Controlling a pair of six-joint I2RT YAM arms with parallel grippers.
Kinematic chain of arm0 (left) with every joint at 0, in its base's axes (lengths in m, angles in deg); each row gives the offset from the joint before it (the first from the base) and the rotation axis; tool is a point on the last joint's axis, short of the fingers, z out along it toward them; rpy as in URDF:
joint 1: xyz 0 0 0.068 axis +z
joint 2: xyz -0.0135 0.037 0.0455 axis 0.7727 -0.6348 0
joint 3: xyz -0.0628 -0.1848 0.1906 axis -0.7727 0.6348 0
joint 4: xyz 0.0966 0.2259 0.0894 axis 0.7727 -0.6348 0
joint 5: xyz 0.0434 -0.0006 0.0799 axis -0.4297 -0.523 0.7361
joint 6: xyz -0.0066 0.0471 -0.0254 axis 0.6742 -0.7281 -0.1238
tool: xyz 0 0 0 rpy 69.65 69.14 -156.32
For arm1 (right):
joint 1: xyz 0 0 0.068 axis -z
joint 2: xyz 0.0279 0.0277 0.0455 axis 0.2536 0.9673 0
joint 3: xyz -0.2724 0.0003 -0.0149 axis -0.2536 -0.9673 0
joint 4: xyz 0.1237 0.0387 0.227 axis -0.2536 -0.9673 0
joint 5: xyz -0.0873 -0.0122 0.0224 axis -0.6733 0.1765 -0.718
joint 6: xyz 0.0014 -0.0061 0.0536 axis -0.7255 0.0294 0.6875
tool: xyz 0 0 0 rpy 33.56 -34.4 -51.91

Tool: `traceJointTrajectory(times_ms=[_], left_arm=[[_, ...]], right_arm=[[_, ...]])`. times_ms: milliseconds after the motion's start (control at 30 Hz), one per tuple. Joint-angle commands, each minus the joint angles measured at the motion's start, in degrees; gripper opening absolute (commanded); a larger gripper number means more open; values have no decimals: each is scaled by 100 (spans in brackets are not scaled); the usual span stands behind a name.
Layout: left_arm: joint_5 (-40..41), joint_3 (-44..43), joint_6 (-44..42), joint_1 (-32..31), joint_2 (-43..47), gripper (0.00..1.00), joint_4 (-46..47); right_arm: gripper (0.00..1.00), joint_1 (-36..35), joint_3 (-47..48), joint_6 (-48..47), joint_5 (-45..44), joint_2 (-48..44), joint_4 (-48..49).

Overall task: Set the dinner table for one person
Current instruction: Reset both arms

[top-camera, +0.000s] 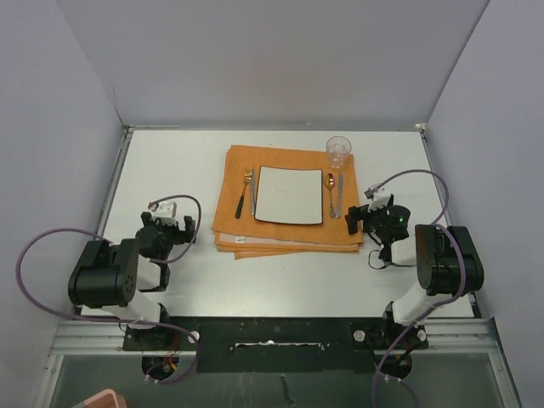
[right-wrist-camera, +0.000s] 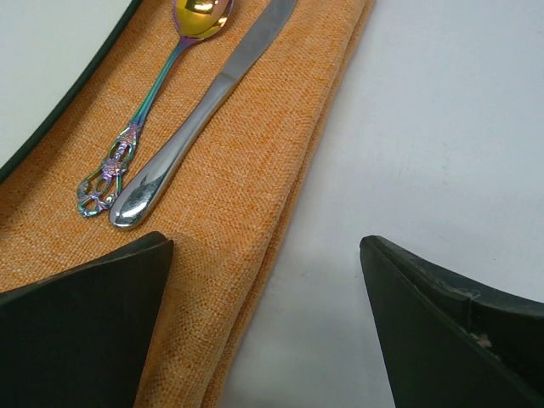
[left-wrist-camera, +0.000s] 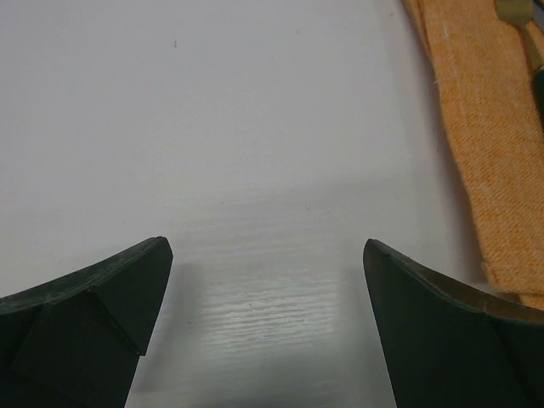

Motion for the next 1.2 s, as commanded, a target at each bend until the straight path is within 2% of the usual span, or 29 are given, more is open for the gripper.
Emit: traceJointTrajectory(times_ms=[0, 67, 167, 267, 367, 467, 567, 1167], left_arm=[[-595, 4, 59, 337, -1156, 98, 2166], [-637, -211, 280, 463, -752, 98, 1111], [-1026, -458, 346, 636, -1024, 98, 1162], [-1194, -821, 225, 660, -878, 98, 202], [-733, -770, 362, 620, -891, 98, 295], [-586, -787, 355, 562, -876, 98, 261], [-530, -760, 370, 553, -879, 98, 312], [-41, -1016, 321, 342, -852, 98, -236]], right_arm=[[98, 68, 108, -88, 417, -50, 368], [98, 83, 111, -120, 515, -46, 363], [98, 110, 115, -107, 563, -37, 367], [98, 121, 137, -96, 593, 5, 372], [98, 124, 116, -64, 496, -29, 381], [98, 96, 127, 250, -362, -55, 304], [98, -156, 224, 164, -961, -43, 155], [98, -228, 275, 157, -1077, -7, 91]])
